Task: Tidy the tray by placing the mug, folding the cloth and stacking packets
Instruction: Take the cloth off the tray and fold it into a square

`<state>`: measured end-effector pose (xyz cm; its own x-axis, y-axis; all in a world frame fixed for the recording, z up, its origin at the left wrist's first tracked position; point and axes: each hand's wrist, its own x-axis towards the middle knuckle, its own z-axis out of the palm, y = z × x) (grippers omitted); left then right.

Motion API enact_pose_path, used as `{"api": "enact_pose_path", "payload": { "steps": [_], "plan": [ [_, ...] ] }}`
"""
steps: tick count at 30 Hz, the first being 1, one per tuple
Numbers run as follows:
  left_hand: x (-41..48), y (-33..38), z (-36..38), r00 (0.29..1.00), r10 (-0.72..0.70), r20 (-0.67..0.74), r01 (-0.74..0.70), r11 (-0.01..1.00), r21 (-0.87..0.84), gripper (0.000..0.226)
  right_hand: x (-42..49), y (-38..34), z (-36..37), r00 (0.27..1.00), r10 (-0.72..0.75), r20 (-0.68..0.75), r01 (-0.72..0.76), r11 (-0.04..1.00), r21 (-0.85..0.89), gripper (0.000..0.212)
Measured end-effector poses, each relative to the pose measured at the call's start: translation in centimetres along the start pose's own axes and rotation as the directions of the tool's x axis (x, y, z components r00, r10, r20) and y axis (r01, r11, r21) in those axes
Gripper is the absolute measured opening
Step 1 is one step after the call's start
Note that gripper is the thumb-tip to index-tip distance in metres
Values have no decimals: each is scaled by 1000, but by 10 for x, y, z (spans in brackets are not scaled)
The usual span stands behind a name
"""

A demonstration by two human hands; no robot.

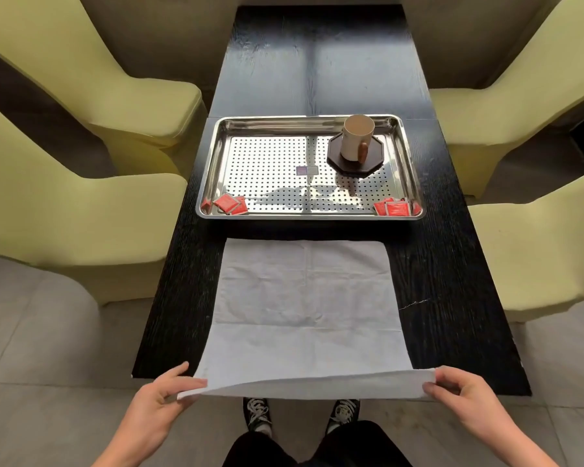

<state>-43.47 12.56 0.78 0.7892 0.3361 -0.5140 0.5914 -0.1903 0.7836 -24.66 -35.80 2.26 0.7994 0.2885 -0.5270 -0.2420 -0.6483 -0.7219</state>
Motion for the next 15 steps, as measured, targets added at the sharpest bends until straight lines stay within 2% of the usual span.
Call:
{"api": "enact_pose_path", "payload": {
  "steps": [4,8,15],
  "plan": [
    [13,9,9,990,-36,-135,29,998,-53,29,10,-8,-2,997,4,-81,-2,1000,24,21],
    [39,29,19,962,-32,-269,-6,990,-138,11,33,-23,-2,983,38,-182,-29,998,51,16],
    [99,64,20,934,-134,-330,40,960,-277,7,91,-54,-5,957,99,-274,-91,995,41,13]
  ]
}}
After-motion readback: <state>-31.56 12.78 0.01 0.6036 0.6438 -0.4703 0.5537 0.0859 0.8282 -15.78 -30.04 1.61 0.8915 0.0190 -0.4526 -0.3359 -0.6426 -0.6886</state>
